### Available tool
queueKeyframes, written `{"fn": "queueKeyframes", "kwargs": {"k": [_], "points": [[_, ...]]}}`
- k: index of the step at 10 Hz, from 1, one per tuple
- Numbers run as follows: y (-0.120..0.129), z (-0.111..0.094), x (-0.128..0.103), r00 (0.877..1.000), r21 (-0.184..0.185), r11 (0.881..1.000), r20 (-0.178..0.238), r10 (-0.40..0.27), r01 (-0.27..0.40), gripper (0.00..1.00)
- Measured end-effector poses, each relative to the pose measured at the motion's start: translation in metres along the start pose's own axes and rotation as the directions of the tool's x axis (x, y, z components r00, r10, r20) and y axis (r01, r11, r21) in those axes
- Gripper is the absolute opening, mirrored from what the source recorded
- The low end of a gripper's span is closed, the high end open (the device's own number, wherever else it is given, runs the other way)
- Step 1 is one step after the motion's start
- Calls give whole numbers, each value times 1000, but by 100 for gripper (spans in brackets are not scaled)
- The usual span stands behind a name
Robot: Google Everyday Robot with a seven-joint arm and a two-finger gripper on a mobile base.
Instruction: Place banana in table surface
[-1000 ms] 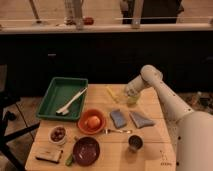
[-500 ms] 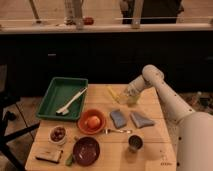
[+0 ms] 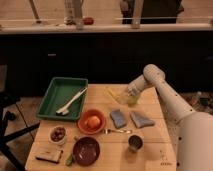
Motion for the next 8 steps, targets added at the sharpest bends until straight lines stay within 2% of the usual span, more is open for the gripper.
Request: {"fn": "queueKeyframes", "kwargs": {"k": [5,8], "points": [[1,-3,0,1000,-7,1000,2,-8,8,46],[4,-14,4,1000,-6,1000,4,-4,4,66]]}}
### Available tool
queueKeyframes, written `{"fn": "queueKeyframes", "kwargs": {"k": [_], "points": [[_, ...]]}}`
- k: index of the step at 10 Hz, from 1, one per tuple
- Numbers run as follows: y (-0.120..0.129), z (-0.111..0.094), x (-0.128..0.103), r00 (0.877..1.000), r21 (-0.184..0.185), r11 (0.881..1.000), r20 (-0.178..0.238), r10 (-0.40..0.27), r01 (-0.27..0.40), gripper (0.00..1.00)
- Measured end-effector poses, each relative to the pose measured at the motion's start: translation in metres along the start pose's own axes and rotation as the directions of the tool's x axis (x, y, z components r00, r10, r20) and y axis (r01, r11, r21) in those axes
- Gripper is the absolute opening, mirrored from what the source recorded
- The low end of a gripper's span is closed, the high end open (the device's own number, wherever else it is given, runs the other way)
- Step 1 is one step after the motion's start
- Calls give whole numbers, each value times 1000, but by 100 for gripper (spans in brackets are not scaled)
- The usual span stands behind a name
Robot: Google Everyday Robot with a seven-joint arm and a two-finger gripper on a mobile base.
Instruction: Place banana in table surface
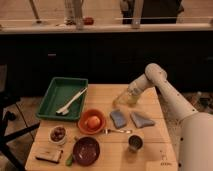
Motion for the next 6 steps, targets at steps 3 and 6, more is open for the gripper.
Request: {"fn": "queueKeyframes", "kwargs": {"k": [3,6], "points": [[0,1,2,1000,-3,1000,1,-5,5,68],[-2,-8,7,1000,-5,1000,4,0,1,79]]}}
